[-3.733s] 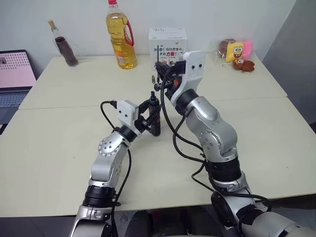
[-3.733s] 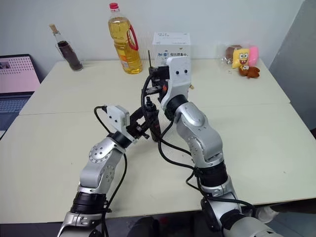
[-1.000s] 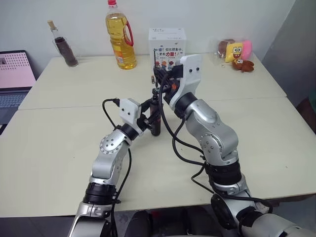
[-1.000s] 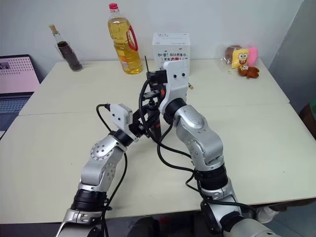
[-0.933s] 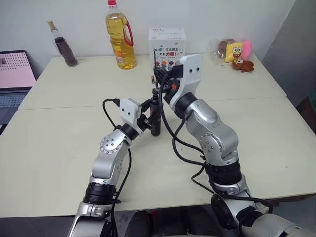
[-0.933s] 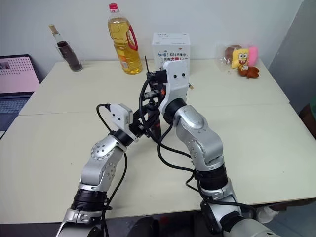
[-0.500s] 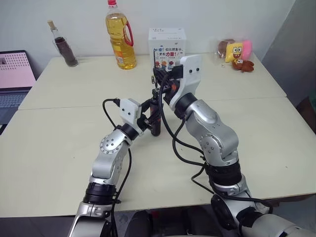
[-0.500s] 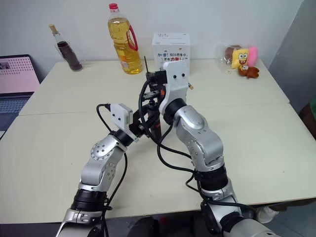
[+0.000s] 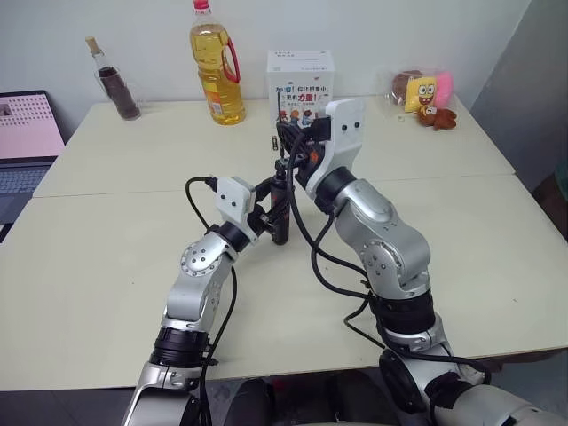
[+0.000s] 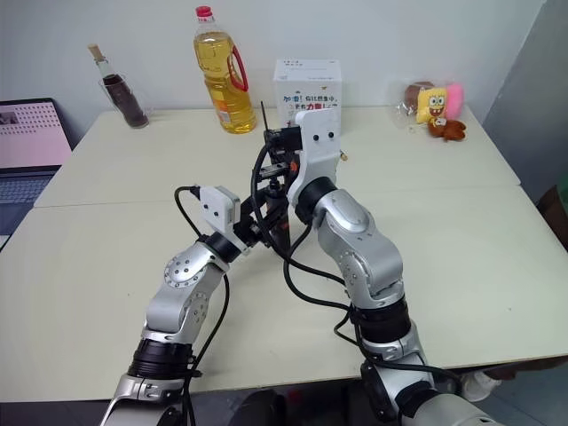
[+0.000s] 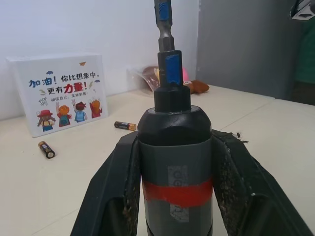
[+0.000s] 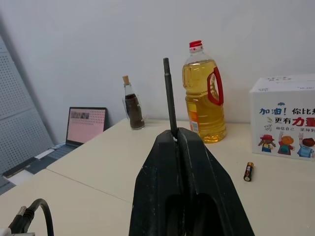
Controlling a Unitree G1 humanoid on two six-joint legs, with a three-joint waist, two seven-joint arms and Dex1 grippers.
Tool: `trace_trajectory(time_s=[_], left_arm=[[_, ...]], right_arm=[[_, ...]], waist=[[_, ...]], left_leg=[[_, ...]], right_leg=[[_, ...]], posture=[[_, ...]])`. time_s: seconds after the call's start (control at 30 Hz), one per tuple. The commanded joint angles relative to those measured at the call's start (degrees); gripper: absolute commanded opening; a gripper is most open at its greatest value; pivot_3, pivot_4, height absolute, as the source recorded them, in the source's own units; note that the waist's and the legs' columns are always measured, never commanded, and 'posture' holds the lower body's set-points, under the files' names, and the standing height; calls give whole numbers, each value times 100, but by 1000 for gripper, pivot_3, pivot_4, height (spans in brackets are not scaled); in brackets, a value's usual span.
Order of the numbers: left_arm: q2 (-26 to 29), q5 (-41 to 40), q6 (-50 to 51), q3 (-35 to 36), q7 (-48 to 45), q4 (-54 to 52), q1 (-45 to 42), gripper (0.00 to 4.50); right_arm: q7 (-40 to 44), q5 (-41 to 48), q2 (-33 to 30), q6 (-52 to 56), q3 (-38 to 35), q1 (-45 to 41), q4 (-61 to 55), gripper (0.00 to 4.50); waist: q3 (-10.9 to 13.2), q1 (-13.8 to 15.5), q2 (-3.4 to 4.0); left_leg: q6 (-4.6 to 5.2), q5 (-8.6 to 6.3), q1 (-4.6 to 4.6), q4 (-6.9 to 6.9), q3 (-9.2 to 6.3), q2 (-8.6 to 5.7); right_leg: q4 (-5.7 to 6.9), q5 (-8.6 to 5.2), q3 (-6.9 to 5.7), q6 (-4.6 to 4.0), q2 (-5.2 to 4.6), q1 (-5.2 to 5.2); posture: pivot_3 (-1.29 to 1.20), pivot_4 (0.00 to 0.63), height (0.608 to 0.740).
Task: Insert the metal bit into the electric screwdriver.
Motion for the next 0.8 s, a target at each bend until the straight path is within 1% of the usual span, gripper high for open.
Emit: trace_trajectory(time_s=[0.03, 0.8], left_arm=[[122, 307, 177, 19, 136, 350, 149, 1662], [116, 318, 87, 13, 119, 458, 154, 1662]], right_arm=[[-8, 117, 120, 53, -63, -84, -220, 20], [33, 188, 92, 208, -91, -216, -276, 20]], waist=[[0, 0, 0], [-1, -1, 0]], left_leg=[[0, 0, 0, 0, 0, 0], [0, 0, 2, 0, 0, 0]], right_leg=[[0, 0, 0, 0, 0, 0], [0, 0, 0, 0, 0, 1]], posture=[[0, 150, 740], [0, 150, 740]])
